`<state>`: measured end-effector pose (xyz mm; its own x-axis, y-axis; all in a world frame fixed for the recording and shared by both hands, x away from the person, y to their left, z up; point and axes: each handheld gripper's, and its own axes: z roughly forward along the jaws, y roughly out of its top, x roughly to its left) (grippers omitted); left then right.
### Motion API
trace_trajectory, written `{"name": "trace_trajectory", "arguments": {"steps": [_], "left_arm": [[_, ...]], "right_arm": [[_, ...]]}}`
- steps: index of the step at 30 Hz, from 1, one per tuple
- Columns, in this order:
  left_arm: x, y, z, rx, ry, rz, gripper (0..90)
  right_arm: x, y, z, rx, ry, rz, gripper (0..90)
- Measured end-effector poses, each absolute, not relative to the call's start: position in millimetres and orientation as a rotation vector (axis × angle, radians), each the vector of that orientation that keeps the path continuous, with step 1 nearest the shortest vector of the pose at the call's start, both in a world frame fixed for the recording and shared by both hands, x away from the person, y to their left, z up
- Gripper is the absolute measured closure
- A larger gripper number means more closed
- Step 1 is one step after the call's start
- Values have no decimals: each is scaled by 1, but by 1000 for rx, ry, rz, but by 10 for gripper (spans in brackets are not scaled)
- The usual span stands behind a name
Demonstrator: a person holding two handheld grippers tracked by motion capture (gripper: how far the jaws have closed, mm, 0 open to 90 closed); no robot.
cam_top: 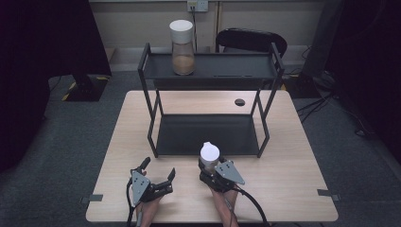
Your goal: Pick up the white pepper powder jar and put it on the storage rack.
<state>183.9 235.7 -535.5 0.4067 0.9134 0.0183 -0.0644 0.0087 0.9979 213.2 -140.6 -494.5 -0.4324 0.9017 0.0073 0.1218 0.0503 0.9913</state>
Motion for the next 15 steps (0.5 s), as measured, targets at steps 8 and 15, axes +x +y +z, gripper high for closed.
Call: {"name": "trace_trajectory", "arguments": {"steps": [8,15], "left_arm": [[184,236,-535,1335,849,929,12],[184,236,-535,1335,849,930,12]], "right_arm": [[210,-145,-490,1031,1626,1467,302],[207,-149,-476,1015,1634,1476,303]]}}
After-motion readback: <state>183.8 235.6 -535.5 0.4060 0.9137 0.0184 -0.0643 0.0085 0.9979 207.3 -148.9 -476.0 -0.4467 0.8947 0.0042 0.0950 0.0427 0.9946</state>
